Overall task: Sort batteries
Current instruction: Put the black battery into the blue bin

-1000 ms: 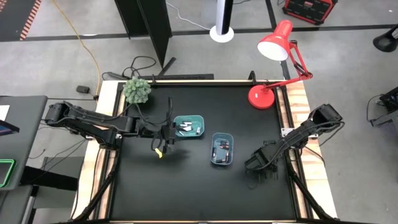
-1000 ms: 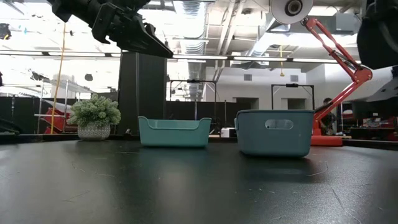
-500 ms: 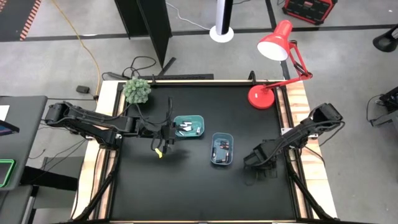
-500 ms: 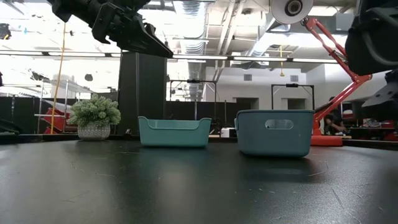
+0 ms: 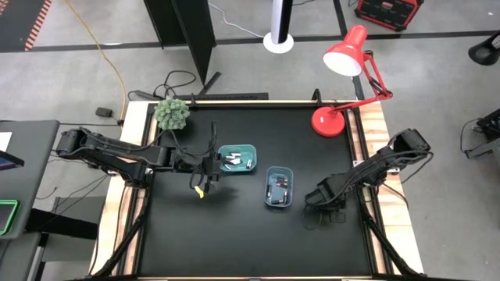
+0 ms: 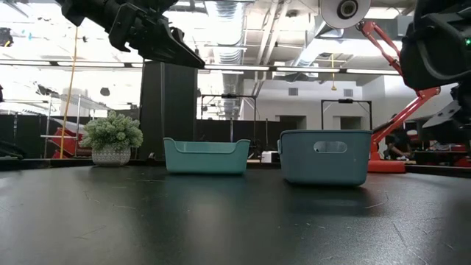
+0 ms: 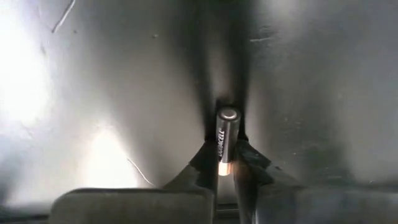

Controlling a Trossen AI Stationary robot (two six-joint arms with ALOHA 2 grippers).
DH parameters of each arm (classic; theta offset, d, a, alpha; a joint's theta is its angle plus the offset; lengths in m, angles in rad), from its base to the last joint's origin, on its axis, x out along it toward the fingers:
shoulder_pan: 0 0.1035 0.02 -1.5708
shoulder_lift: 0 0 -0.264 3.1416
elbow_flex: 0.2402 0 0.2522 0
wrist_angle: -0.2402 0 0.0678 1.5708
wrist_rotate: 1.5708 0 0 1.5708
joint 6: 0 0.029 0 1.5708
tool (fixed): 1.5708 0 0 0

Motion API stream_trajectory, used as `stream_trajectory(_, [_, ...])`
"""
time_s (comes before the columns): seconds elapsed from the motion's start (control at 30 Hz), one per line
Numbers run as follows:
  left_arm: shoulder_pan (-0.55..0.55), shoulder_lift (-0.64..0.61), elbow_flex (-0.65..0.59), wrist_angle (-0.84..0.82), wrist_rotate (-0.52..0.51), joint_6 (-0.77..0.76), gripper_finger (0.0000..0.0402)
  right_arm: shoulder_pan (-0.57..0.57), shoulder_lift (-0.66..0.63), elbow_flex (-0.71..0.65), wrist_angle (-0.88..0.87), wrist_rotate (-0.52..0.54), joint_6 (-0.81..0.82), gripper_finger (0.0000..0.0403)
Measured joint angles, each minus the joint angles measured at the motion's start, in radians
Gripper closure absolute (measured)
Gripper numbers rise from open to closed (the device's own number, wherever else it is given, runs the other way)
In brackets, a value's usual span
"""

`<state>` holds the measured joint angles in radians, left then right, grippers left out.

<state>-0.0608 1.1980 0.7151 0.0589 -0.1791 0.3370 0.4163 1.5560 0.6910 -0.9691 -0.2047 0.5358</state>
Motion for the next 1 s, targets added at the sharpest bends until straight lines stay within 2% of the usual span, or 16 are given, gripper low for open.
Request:
stream_trajectory(0.37, [0.000,0.000,0.000,0.000,0.000,0.000,0.0290,0.000,0.001,0.002,0.005,0.000,0.145,0.0390])
stream_trajectory(1.0, [0.000,0.000,0.000,-0.001,0.000,0.000,0.0290,0.003,0.004,0.061,-0.062,0.053,0.172,0.0403])
